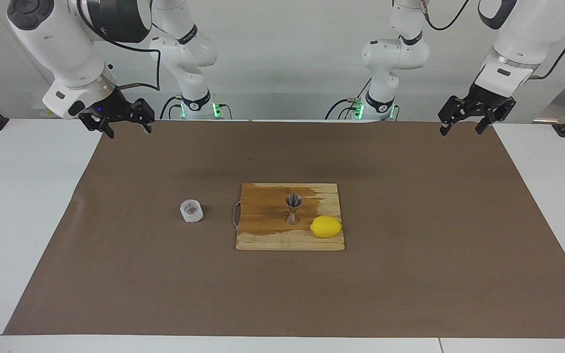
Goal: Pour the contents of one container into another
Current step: 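Withdraw the left gripper while the right gripper reaches the white cup, then close the right gripper around the small white cup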
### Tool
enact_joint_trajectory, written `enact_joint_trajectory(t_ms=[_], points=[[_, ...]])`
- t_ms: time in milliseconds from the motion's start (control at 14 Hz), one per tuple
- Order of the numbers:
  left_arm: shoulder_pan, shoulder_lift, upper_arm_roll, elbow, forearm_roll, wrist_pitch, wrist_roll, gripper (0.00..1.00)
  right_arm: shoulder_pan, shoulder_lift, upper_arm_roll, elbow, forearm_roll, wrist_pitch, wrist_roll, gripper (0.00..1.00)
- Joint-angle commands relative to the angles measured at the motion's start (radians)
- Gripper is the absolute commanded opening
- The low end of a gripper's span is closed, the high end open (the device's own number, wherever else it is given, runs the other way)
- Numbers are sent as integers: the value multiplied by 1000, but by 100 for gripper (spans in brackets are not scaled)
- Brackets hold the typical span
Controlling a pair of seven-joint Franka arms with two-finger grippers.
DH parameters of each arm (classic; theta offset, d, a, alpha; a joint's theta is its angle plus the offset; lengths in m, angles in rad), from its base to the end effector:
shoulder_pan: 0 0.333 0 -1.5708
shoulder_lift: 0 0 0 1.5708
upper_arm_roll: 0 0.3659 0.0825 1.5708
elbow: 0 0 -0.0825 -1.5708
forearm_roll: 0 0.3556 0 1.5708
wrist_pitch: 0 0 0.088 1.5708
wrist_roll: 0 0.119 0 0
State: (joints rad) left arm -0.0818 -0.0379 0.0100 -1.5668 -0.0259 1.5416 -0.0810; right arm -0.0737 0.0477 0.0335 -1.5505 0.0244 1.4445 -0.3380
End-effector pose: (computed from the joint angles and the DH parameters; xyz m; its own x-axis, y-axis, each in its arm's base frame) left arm 0.5084 -0.0396 0.6813 0.9999 0.0084 0.0105 0.0081 -0.9996 0.0272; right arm 0.5260 -0.0185 0.6363 0.9452 0.2968 -0.1357 0.2889 -0.9544 -0.0753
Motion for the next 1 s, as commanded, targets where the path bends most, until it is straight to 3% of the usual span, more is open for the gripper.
enact_joint_trajectory(t_ms=[0,142,285,499,712,926], points=[[7,24,2,44,11,-55,15,100,-62,-61,6,-171,70,165,-328,100],[5,9,1,28,11,-78,9,100,-89,-77,6,-332,162,346,-624,100],[-3,9,1,27,4,-83,6,100,-124,-45,5,-400,300,475,-877,100],[2,12,1,27,4,-85,9,100,-158,53,5,-433,497,517,-1259,100],[7,9,2,7,4,-60,26,100,-181,72,5,-538,664,522,-1519,100],[-1,7,1,4,4,-66,17,100,-181,125,6,-548,751,582,-1754,100]])
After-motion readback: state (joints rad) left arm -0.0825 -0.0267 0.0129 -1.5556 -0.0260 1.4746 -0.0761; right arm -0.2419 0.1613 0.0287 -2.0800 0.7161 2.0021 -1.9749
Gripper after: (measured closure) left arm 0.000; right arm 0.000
